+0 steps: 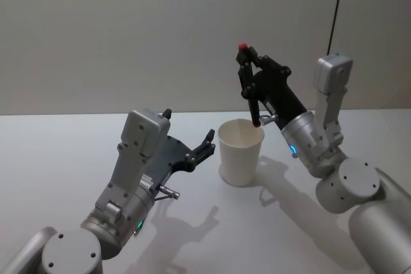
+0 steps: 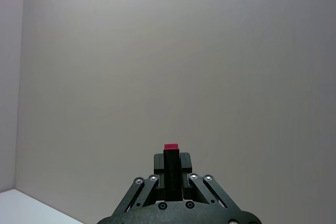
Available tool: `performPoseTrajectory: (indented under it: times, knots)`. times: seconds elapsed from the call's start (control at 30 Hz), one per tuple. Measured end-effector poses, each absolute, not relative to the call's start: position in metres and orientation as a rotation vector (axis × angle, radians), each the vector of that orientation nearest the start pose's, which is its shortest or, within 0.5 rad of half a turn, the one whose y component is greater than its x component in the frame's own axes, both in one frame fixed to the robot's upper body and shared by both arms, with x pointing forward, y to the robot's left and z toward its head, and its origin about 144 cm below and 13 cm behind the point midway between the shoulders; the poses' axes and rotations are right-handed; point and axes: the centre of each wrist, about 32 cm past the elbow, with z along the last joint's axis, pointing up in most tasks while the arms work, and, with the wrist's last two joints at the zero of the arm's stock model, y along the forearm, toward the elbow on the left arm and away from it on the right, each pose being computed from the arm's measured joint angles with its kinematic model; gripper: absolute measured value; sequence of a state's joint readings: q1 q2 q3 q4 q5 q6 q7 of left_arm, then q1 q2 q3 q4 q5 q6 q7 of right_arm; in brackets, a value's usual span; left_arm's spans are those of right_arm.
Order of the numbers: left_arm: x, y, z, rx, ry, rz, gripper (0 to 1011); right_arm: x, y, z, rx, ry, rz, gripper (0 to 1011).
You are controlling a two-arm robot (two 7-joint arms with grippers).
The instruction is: Place the pen into the pen holder.
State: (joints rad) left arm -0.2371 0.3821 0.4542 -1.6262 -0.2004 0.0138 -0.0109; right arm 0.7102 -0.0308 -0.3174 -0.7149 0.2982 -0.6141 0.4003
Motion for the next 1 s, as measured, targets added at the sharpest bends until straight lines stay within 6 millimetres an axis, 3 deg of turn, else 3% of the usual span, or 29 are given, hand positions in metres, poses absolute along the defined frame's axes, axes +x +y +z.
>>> performPoseTrajectory:
  times: [1.0]
  knots:
    - [0.492, 0.198, 1.204, 0.061, -0.268, 1.124, 1000, 0.636, -0.129, 1.148, 0.397, -0.286, -0.933, 163]
